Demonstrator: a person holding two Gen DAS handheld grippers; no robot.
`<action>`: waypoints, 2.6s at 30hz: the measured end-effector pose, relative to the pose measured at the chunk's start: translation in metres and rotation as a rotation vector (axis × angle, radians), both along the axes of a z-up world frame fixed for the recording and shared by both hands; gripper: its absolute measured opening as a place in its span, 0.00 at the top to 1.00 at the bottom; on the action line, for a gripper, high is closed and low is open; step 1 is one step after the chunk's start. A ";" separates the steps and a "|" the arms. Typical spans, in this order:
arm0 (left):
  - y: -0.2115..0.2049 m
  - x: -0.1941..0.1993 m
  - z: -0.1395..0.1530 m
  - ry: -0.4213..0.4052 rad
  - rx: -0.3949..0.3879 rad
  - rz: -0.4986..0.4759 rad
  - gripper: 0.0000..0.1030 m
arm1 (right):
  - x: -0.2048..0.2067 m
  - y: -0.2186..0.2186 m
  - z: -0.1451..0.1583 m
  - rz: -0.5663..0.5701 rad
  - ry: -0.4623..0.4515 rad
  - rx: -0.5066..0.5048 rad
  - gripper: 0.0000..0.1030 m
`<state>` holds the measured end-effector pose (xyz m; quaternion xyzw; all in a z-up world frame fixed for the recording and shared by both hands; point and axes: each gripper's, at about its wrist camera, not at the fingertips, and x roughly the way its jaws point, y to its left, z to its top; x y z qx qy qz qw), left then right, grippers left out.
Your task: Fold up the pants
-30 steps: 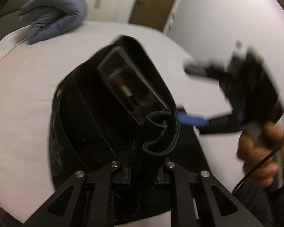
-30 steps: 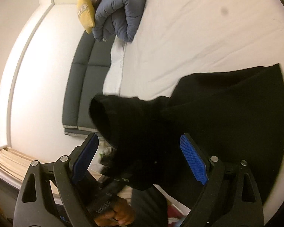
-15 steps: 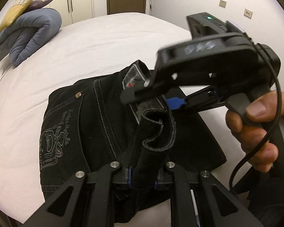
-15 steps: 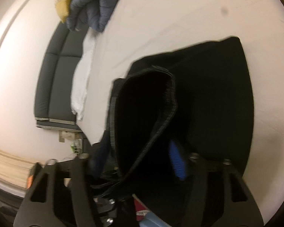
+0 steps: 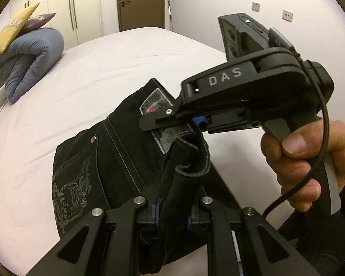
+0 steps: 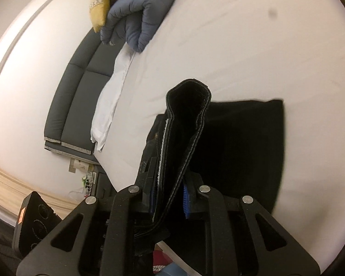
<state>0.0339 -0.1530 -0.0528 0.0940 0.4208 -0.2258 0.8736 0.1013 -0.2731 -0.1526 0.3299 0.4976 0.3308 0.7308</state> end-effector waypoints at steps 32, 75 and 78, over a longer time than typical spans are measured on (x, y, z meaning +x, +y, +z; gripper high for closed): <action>-0.035 -0.007 -0.063 0.041 0.047 -0.063 0.37 | -0.022 -0.060 -0.090 -0.096 0.099 0.127 0.86; 0.110 0.068 -0.047 0.195 -0.097 0.149 0.41 | -0.063 -0.059 -0.005 -0.017 -0.054 -0.043 0.72; 0.109 0.070 -0.046 0.199 -0.087 0.151 0.42 | -0.039 -0.040 0.003 0.009 -0.065 -0.069 0.72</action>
